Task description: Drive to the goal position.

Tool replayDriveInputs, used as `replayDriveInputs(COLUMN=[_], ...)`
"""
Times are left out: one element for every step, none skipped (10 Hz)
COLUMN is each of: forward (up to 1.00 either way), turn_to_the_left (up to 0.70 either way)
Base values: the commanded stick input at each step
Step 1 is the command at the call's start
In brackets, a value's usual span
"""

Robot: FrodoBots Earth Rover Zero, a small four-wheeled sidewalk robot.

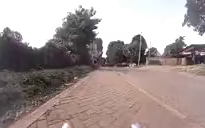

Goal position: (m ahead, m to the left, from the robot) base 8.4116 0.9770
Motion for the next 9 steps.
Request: replayDriveInputs(forward=[0.7, 0.7, 0.7, 0.7, 0.7, 0.7, 0.7, 0.7, 0.7], turn_to_the_left=[0.0, 0.0, 0.0, 0.0, 0.0, 0.0, 0.0, 0.0, 0.0])
